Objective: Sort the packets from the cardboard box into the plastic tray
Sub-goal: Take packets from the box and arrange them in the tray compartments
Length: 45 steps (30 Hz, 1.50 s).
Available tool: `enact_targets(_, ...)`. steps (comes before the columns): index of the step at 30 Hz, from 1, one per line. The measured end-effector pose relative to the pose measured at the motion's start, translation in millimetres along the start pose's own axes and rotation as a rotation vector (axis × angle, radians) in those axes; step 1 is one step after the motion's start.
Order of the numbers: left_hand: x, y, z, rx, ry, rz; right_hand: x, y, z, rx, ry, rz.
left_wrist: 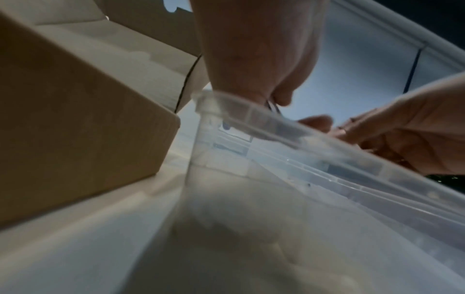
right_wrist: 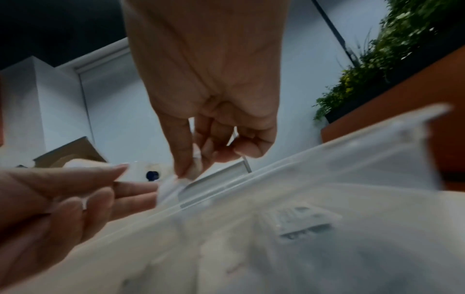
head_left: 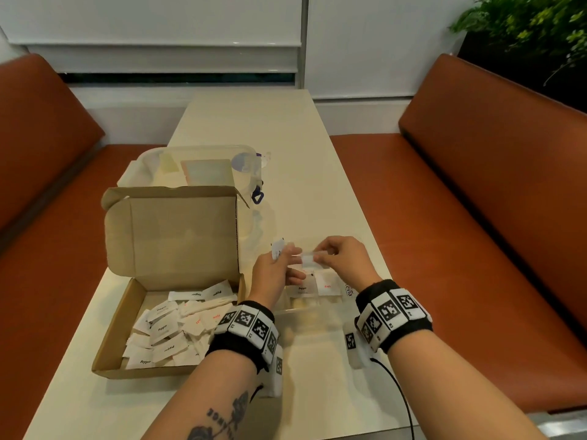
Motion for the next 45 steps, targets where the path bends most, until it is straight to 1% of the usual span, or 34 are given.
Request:
enact_targets(2,-2.2,-0.8,-3.2,0.007,-0.015,-0.024,-5.4,-12.3,-1.1,0.064,-0.054,-0.052)
enact_targets(5,-4.1,-0.5,-5.5,-0.017,-0.038,-0.055,-4.4,-28.2,-3.4,0.116,-0.04,-0.217)
enact_targets(9,-2.3,2.5,-7.5,-0.013,-0.053,-0.036,2.2,-37.8,-5.5,0.097,-0.106,-0.373)
enact_targets(14,-3.4,5.1,-6.0,-0.012,-0.067,-0.01,14.2,-40.1,-6.4,0.025,-0.045,-0.666)
enact_targets(17,-3.8,5.9,-6.3,-0.011,-0.07,-0.016,15.6,-39.4,-5.6,-0.021,-0.037,-0.673)
enact_targets(20,-3.8,6.7,-5.9,-0.016,-0.068,-0.026,20.9,-38.2,-3.9,-0.08,0.039,-0.73)
enact_targets(22,-3.9,7.6,-5.5,-0.02,-0.062,-0.02,23.8,-39.0,-2.9,-0.088,0.065,-0.773)
enact_targets(28,-4.6,11.1,-3.0,-0.017,-0.05,-0.006,27.8,-41.8,2.0,-0.073,0.037,-0.821)
enact_targets(34,-3.6,14.0,-2.1,-0.027,-0.02,-0.013,26.6,-41.5,1.9,-0.054,0.047,-0.801)
enact_targets(36,-3.9,13.5,-2.5,-0.026,-0.012,0.002,22.9,-37.7,0.0,-0.048,0.037,-0.737)
enact_targets(37,-4.2,13.2,-2.5,-0.028,-0.008,0.022,20.4,-33.9,-1.0,-0.056,0.017,-0.676)
enact_targets(39,-3.8,12.1,-2.4,-0.041,0.009,0.069,15.2,-20.5,-3.3,-0.12,-0.038,-0.508)
enact_targets(41,-1.1,11.4,-2.7,-0.076,0.046,0.106,10.4,-2.8,-5.9,-0.164,-0.073,-0.27)
enact_targets(43,3.0,10.4,-3.3,-0.108,0.088,0.153,7.9,12.7,-6.6,-0.154,-0.04,-0.043)
enact_targets(45,5.9,9.0,-3.2,-0.126,0.122,0.202,8.0,23.2,-5.2,-0.136,0.044,0.046)
Point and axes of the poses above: each hand's wrist, its own z-axis towards the middle knuckle, its own x-axis out of the palm, y = z × x, the point moved 4 cm from there along z, towards the middle knuckle, and after that the axes turned 5 degrees about -z, right-handed, at the moved point
